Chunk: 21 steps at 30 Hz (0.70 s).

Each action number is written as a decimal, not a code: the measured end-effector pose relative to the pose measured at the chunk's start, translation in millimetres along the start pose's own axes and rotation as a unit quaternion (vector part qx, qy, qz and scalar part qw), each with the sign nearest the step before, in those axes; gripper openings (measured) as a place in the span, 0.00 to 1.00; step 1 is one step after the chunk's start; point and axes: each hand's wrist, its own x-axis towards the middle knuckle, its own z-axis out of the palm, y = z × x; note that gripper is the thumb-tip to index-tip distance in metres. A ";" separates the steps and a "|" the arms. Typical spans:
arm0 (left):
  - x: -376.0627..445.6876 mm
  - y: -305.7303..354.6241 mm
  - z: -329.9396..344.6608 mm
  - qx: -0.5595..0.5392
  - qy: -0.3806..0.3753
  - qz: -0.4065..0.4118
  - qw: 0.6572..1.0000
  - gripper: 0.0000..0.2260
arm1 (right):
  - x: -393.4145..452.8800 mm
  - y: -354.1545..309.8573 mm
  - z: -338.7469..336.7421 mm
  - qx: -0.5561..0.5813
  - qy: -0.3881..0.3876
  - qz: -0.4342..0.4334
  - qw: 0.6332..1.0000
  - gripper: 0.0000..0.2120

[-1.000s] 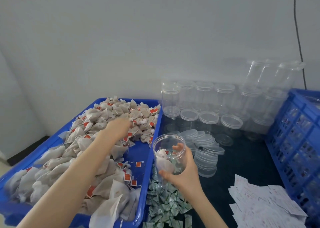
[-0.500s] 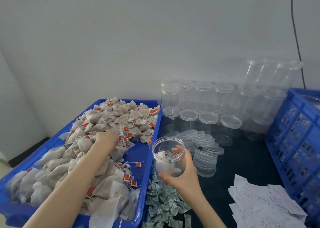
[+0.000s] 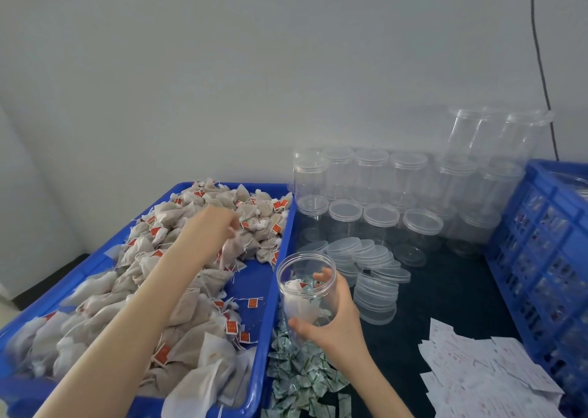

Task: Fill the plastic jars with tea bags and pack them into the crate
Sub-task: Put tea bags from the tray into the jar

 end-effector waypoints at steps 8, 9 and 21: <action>-43.7 53.9 -60.3 -0.069 0.159 0.092 0.980 0.07 | 1.1 0.9 -1.7 -0.003 -0.002 -0.002 1.000 0.46; -49.4 60.4 -63.0 -0.075 0.163 0.109 0.978 0.06 | 1.0 1.1 -1.6 -0.004 -0.001 -0.003 1.000 0.45; -55.3 110.6 -12.3 -0.134 -0.090 0.290 0.944 0.04 | 2.0 -3.4 -3.1 0.000 0.011 -0.031 0.999 0.40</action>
